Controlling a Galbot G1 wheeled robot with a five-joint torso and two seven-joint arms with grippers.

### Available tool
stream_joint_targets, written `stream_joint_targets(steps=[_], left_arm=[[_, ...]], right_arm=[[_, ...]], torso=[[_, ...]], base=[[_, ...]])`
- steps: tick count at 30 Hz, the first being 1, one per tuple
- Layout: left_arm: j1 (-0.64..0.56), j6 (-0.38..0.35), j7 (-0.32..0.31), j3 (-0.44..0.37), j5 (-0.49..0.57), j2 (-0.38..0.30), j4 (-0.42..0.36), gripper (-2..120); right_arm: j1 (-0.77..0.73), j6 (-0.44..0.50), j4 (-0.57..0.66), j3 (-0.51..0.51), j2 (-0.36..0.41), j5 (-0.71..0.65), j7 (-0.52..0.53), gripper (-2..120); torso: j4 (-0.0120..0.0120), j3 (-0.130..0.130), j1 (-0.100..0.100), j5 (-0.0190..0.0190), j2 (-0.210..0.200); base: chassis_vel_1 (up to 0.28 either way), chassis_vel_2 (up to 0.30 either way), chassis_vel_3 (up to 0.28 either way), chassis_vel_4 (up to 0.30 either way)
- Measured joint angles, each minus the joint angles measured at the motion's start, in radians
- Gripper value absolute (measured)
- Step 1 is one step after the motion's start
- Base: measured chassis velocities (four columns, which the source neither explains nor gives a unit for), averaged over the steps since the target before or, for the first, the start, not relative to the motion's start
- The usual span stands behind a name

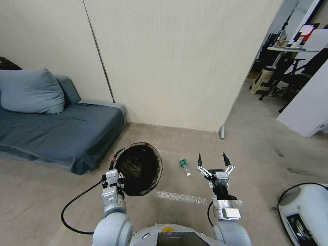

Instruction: Pick up the trash bin, then pick up the garbage from the floor and place it into the trash bin.

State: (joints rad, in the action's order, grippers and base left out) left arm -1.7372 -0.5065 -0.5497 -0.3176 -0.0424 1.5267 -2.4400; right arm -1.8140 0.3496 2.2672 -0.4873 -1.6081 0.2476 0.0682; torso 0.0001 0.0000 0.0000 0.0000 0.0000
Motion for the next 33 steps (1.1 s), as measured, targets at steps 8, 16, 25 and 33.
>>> stream_joint_targets(steps=[8,16,25,33], left_arm=[[-0.001,0.0,0.0,0.002,0.0,-0.004,0.0,1],[-0.008,0.009,0.009,-0.001,-0.011,-0.002,-0.007,1],[-0.014,0.033,0.016,-0.002,-0.044,0.019,-0.006,1],[-0.037,0.038,0.01,-0.02,-0.053,0.02,-0.01,1]], right_arm=[[-0.002,0.012,-0.005,0.002,0.0,-0.004,-0.014,100],[-0.004,0.014,-0.005,0.009,0.0,0.002,-0.021,100],[0.0,0.004,-0.006,0.011,0.0,0.006,-0.024,100],[0.116,-0.226,-0.008,-0.026,0.0,-0.054,-0.031,100]], torso=[[-0.0001,0.0,0.0,0.0,0.0],[-0.0001,0.0,0.0,0.0,0.0],[-0.0002,0.0,0.0,0.0,0.0],[0.0002,0.0,0.0,0.0001,0.0]], base=[[-0.038,0.031,0.042,-0.037],[0.0,0.0,0.0,0.0],[0.0,0.0,0.0,0.0],[0.0,0.0,0.0,0.0]])
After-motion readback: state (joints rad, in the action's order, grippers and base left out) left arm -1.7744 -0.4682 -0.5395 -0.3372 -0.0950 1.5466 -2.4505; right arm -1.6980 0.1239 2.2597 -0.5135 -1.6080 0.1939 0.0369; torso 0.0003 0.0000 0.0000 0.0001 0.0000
